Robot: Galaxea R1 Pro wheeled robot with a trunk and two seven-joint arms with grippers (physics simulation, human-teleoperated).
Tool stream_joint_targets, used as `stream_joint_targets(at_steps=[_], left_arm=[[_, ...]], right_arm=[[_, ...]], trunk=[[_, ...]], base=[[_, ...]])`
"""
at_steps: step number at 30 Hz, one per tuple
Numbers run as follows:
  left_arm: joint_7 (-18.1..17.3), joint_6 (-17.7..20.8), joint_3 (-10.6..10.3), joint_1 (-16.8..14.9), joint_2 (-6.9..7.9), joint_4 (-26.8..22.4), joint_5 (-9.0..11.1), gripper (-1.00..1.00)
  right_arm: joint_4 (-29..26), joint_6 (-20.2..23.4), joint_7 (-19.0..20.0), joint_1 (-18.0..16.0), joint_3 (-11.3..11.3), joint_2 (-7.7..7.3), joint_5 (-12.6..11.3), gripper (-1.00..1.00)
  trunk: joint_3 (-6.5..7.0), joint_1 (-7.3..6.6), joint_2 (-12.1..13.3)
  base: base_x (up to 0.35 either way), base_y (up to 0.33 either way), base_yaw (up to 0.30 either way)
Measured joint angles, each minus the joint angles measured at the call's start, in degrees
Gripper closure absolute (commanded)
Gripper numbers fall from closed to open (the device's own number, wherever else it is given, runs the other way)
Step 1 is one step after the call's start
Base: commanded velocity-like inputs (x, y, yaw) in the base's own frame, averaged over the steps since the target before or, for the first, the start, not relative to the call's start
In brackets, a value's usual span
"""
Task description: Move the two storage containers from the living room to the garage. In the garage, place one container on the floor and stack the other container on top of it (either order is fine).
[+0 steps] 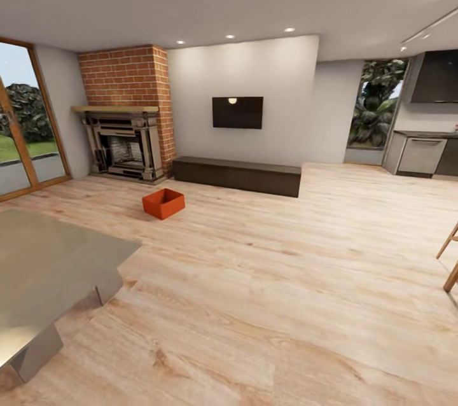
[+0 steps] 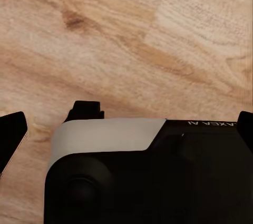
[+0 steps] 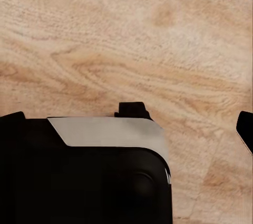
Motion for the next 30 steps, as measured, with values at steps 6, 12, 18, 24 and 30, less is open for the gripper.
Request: stream_joint_targets(at_steps=[6, 12, 18, 24, 30], left_arm=[[0.0, 0.0, 0.0, 0.0, 0.00, 0.0, 0.0, -1.00], [0.0, 0.0, 0.0, 0.0, 0.02, 0.0, 0.0, -1.00], [0.0, 0.0, 0.0, 0.0, 0.01, 0.0, 0.0, -1.00], [0.0, 0.0, 0.0, 0.0, 0.03, 0.0, 0.0, -1.00], [0.0, 0.0, 0.0, 0.0, 0.01, 0.0, 0.0, -1.00]], right_arm=[[0.0, 0.0, 0.0, 0.0, 0.0, 0.00, 0.0, -1.00], [0.0, 0.0, 0.0, 0.0, 0.0, 0.00, 0.0, -1.00], [0.0, 0.0, 0.0, 0.0, 0.0, 0.00, 0.0, -1.00], [0.0, 0.0, 0.0, 0.0, 0.0, 0.00, 0.0, -1.00], [0.0, 0.0, 0.0, 0.0, 0.0, 0.00, 0.0, -1.00]], trunk=[[0.00, 0.00, 0.0], [0.00, 0.00, 0.0], [0.00, 0.00, 0.0], [0.00, 0.00, 0.0], [0.00, 0.00, 0.0]], base=[[0.320, 0.000, 0.000], [0.320, 0.000, 0.000], [0.320, 0.000, 0.000], [0.320, 0.000, 0.000], [0.321, 0.000, 0.000]])
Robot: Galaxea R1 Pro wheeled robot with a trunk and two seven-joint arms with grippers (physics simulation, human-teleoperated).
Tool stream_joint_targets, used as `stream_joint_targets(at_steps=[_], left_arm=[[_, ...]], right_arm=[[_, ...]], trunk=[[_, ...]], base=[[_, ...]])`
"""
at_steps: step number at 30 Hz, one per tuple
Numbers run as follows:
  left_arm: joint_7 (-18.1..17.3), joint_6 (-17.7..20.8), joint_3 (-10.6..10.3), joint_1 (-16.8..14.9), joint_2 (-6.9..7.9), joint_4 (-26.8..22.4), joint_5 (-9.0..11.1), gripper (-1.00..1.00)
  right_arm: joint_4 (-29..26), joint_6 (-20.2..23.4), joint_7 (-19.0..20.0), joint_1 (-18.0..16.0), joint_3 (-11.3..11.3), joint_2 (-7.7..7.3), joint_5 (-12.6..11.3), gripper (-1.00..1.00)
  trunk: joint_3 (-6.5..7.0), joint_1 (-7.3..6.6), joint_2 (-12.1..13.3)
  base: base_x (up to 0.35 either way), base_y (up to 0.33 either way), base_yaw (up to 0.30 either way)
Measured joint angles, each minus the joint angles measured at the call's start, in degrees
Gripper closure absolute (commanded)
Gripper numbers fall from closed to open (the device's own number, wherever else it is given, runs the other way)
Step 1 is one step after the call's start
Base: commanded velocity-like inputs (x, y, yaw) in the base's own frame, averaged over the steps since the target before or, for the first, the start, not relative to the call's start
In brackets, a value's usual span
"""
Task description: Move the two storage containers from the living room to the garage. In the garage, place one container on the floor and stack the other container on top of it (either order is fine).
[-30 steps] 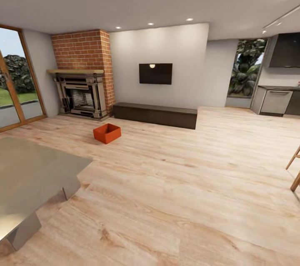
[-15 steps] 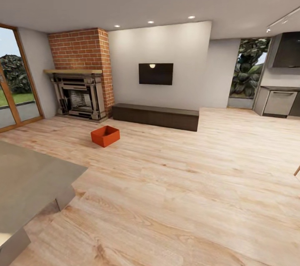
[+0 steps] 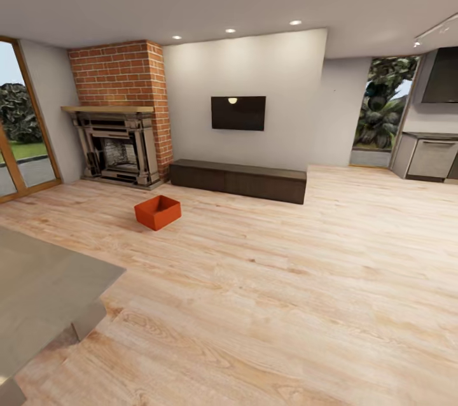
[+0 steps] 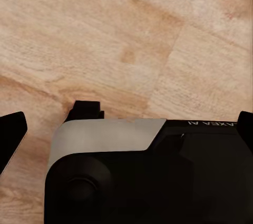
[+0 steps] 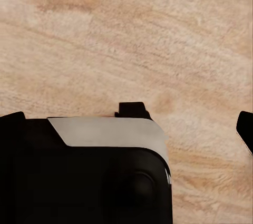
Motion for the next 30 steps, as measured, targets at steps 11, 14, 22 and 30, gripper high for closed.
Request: stream_joint_targets(at_steps=[11, 14, 22, 30], left_arm=[[0.0, 0.0, 0.0, 0.0, 0.00, 0.0, 0.0, -1.00], [0.0, 0.0, 0.0, 0.0, 0.00, 0.0, 0.0, -1.00], [0.0, 0.0, 0.0, 0.0, -0.01, 0.0, 0.0, -1.00], [0.0, 0.0, 0.0, 0.0, 0.01, 0.0, 0.0, -1.00]], right_arm=[[0.0, 0.0, 0.0, 0.0, 0.0, 0.00, 0.0, -1.00], [0.0, 0.0, 0.0, 0.0, 0.0, 0.00, 0.0, -1.00], [0.0, 0.0, 0.0, 0.0, 0.0, 0.00, 0.1, -1.00], [0.0, 0.0, 0.0, 0.0, 0.0, 0.00, 0.0, -1.00]], trunk=[[0.00, 0.00, 0.0], [0.00, 0.00, 0.0], [0.00, 0.00, 0.0], [0.00, 0.00, 0.0]], base=[[0.320, 0.000, 0.000], [0.320, 0.000, 0.000], [0.321, 0.000, 0.000], [0.320, 0.000, 0.000]])
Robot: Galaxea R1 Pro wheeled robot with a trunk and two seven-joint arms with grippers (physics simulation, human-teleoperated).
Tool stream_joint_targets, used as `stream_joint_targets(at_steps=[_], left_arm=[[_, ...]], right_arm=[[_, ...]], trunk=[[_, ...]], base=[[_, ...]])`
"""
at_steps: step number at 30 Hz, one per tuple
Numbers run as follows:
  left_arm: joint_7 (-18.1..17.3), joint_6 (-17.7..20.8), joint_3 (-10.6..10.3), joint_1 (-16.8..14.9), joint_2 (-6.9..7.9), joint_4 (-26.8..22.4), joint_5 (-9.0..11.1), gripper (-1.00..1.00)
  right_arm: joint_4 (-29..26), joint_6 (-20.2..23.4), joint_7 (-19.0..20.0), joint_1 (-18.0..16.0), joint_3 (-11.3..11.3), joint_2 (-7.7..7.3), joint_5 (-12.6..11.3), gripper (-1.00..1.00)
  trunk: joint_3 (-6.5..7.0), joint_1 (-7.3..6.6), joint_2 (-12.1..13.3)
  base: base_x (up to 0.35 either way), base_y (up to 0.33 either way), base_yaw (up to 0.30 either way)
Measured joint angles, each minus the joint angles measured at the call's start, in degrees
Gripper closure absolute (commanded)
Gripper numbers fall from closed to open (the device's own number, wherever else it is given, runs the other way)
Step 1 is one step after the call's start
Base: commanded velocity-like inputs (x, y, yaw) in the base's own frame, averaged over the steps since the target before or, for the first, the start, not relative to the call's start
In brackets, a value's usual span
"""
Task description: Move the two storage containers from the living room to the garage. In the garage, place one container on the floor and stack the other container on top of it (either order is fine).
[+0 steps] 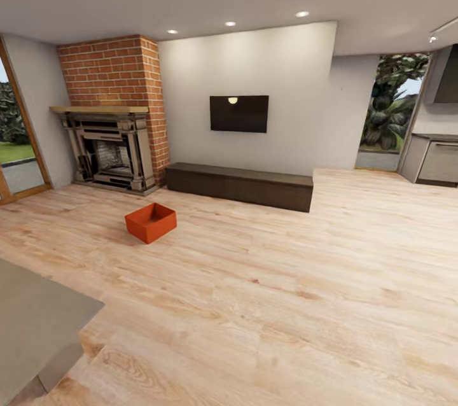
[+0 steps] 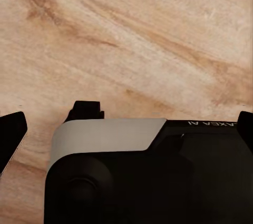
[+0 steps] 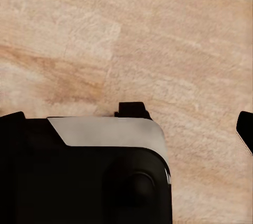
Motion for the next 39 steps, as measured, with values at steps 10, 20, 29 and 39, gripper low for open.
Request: stream_joint_targets(at_steps=[10, 20, 29, 39], left_arm=[[0.0, 0.0, 0.0, 0.0, -0.02, 0.0, 0.0, -1.00], [0.0, 0.0, 0.0, 0.0, -0.02, 0.0, 0.0, -1.00], [0.0, 0.0, 0.0, 0.0, -0.02, 0.0, 0.0, -1.00], [0.0, 0.0, 0.0, 0.0, -0.02, 0.0, 0.0, -1.00]], right_arm=[[0.0, 0.1, 0.1, 0.0, 0.0, 0.00, 0.0, -1.00], [0.0, 0.1, 0.1, 0.0, 0.0, -0.05, 0.0, -1.00], [0.0, 0.1, 0.1, 0.0, 0.0, -0.08, 0.1, -1.00], [0.0, 0.1, 0.1, 0.0, 0.0, -0.09, 0.1, -1.00]], trunk=[[0.00, 0.00, 0.0], [0.00, 0.00, 0.0], [0.00, 0.00, 0.0], [0.00, 0.00, 0.0]], base=[[0.320, 0.000, 0.000], [0.321, 0.000, 0.000], [0.321, 0.000, 0.000], [0.320, 0.000, 0.000]])
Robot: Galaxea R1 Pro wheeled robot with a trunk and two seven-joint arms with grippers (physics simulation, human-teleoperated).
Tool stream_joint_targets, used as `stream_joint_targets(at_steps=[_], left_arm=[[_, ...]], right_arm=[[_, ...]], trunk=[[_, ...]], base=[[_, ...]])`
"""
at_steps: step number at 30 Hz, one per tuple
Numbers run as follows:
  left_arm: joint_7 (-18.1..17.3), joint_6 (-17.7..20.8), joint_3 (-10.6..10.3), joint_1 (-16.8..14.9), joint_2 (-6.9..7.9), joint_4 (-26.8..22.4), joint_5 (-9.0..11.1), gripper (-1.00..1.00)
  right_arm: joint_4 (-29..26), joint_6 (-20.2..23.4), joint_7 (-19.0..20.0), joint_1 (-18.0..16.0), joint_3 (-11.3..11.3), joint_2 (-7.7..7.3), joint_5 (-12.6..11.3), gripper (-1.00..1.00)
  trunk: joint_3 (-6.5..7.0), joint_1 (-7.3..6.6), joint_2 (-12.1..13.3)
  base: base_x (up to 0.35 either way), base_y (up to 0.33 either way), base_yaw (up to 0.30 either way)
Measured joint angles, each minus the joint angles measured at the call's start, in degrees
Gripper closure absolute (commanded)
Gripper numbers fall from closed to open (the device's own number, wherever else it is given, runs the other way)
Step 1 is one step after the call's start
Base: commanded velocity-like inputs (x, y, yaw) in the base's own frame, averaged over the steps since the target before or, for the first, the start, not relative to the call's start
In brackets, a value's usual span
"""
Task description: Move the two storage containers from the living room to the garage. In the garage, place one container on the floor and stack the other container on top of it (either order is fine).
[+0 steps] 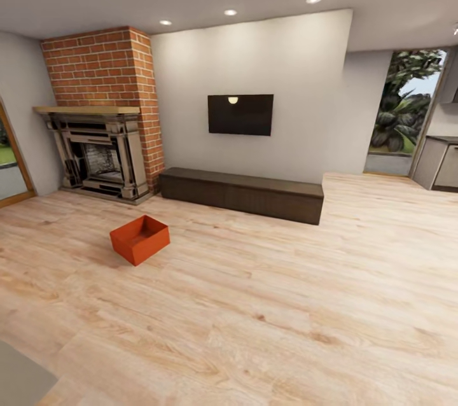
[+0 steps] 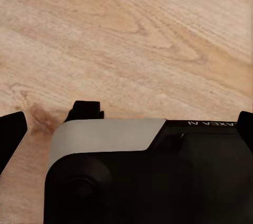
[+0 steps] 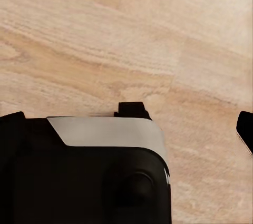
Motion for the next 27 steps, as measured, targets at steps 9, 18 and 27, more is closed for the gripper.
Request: stream_joint_targets(at_steps=[9, 18, 27], left_arm=[[0.0, 0.0, 0.0, 0.0, 0.00, 0.0, 0.0, -1.00], [0.0, 0.0, 0.0, 0.0, 0.00, 0.0, 0.0, -1.00], [0.0, 0.0, 0.0, 0.0, 0.00, 0.0, 0.0, -1.00]], right_arm=[[0.0, 0.0, 0.0, 0.0, 0.0, 0.00, 0.0, -1.00], [0.0, 0.1, 0.0, 0.0, 0.0, 0.00, 0.0, -1.00], [0.0, 0.0, 0.0, 0.0, 0.0, 0.00, 0.0, -1.00]], trunk=[[0.00, 0.00, 0.0], [0.00, 0.00, 0.0], [0.00, 0.00, 0.0]], base=[[0.320, 0.000, 0.000], [0.321, 0.000, 0.000], [0.320, 0.000, 0.000]])
